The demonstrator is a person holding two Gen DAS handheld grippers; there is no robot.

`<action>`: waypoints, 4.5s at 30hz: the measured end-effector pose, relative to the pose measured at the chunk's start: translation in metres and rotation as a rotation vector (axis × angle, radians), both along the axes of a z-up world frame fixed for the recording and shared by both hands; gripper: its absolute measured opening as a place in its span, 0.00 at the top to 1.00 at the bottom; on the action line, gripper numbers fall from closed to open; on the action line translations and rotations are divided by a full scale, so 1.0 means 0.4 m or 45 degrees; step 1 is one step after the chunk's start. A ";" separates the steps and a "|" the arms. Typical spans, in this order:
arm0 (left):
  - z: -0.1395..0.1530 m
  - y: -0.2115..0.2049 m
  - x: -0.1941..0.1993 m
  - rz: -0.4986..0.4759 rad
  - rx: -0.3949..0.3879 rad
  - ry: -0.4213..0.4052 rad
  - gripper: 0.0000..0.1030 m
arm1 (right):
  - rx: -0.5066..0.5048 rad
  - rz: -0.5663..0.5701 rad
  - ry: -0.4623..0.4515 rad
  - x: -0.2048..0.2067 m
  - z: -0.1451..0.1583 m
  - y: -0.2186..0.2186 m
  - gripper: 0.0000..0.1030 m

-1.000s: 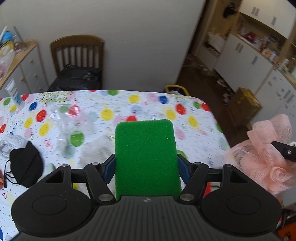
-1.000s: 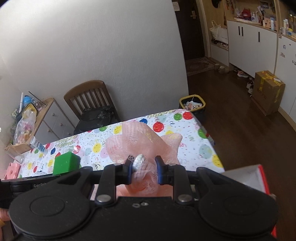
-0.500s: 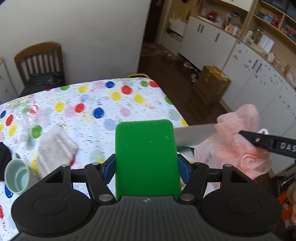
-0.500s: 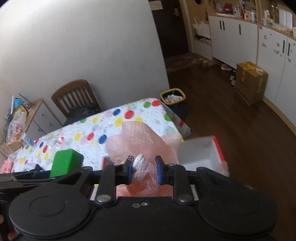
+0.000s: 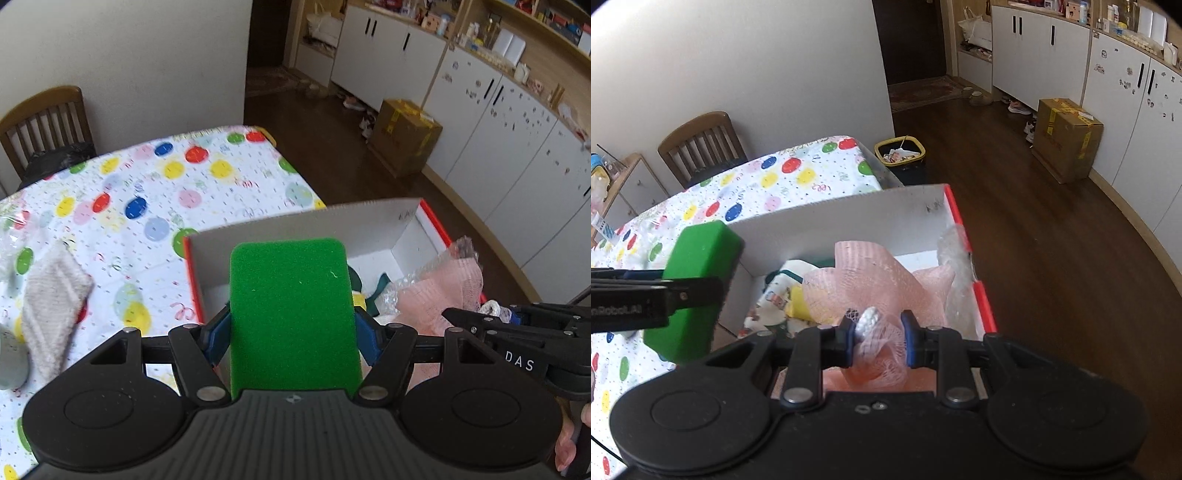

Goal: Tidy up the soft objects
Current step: 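Carry the green sponge and pink puff over the red box, then open the left tool to drop the green sponge while the right tool releases the puff, then withdraw both tools toward the black fabric and white knitted cloth on the table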

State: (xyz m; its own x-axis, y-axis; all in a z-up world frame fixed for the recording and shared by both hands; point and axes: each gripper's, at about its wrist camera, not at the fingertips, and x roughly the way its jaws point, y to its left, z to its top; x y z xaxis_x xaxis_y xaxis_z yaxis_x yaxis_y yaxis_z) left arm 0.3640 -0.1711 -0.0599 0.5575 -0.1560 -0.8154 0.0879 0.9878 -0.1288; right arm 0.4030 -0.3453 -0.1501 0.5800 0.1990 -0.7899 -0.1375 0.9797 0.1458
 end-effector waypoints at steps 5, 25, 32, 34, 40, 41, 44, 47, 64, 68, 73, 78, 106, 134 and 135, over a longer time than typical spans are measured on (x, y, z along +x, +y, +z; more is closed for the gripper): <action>-0.062 -0.040 0.033 -0.026 0.037 0.058 0.35 | 0.008 -0.002 0.017 0.018 -0.038 -0.007 0.78; -0.212 -0.099 0.096 -0.062 0.085 0.213 0.35 | 0.056 0.024 0.083 0.043 -0.128 -0.039 0.74; -0.227 -0.104 0.096 -0.060 0.092 0.213 0.34 | 0.061 0.037 0.115 0.052 -0.144 -0.040 0.68; -0.230 -0.103 0.094 -0.059 0.091 0.208 0.33 | 0.055 0.041 0.117 0.051 -0.148 -0.037 0.66; -0.229 -0.101 0.089 -0.057 0.085 0.195 0.33 | 0.044 0.060 0.107 0.051 -0.142 -0.025 0.57; -0.228 -0.100 0.088 -0.053 0.081 0.195 0.32 | 0.046 0.063 0.105 0.050 -0.140 -0.023 0.54; -0.225 -0.094 0.087 -0.035 0.059 0.199 0.30 | 0.050 0.076 0.096 0.045 -0.132 -0.020 0.49; -0.220 -0.089 0.084 -0.030 0.038 0.193 0.30 | 0.055 0.090 0.084 0.038 -0.121 -0.026 0.45; -0.138 -0.069 0.043 0.000 -0.006 0.079 0.18 | 0.153 0.087 -0.003 -0.001 -0.038 -0.067 0.30; -0.112 -0.063 0.027 -0.011 0.006 0.037 0.18 | 0.159 0.099 -0.047 -0.019 -0.012 -0.068 0.25; -0.075 -0.050 -0.002 -0.019 0.012 -0.023 0.17 | 0.174 0.113 -0.082 -0.033 0.017 -0.063 0.20; -0.039 -0.029 -0.031 -0.031 0.019 -0.082 0.08 | 0.211 0.119 -0.118 -0.047 0.043 -0.057 0.13; 0.093 0.433 -0.273 0.240 -0.040 -0.378 0.00 | 0.273 0.336 -0.160 -0.098 0.128 0.274 0.00; -0.123 1.018 -0.253 0.605 0.322 -0.335 0.00 | 0.143 0.396 0.102 0.112 -0.065 0.815 0.04; -0.134 1.021 -0.248 0.599 0.334 -0.332 0.00 | 0.136 0.392 0.111 0.121 -0.074 0.827 0.04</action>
State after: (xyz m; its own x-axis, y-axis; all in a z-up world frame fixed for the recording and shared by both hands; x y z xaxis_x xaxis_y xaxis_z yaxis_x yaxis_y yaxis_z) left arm 0.2648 0.2374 -0.1133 0.7045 0.3446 -0.6204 -0.3711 0.9240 0.0919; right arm 0.4515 -0.0145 -0.1796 0.4109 0.4386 -0.7992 -0.4070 0.8727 0.2697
